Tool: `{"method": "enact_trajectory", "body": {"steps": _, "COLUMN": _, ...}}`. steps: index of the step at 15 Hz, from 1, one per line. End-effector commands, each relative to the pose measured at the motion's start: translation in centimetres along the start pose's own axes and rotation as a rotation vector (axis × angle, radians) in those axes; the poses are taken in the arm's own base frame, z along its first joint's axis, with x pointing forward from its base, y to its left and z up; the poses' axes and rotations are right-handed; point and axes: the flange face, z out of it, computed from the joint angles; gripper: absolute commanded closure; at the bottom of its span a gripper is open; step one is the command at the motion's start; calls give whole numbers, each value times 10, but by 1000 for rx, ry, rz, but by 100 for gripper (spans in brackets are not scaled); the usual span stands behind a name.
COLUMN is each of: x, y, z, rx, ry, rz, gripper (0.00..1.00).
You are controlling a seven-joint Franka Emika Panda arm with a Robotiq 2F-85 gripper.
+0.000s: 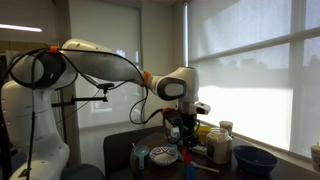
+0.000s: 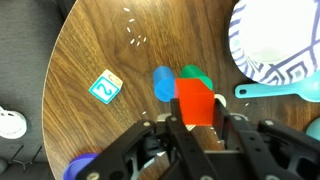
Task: Move the green cylindrical block a little to the left, pick up the blue cylindrical block and place it next to the green cylindrical block, move the blue cylindrical block a little to the left, pick up the orange rectangular block and put it on top of both the green and blue cylindrical blocks
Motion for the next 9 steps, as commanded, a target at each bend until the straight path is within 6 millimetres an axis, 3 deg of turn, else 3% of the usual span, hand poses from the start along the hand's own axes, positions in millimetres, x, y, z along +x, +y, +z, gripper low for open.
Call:
{"method": "enact_trajectory", "body": {"steps": 1, "x": 8, "y": -4, "z": -1, "rx": -14, "ry": 10, "rz": -7, "gripper": 92}}
{"method": "enact_trajectory", "body": {"steps": 9, "x": 8, "y": -5, "z": 1, "rx": -24, "ry": 7, "rz": -12, "gripper": 92}}
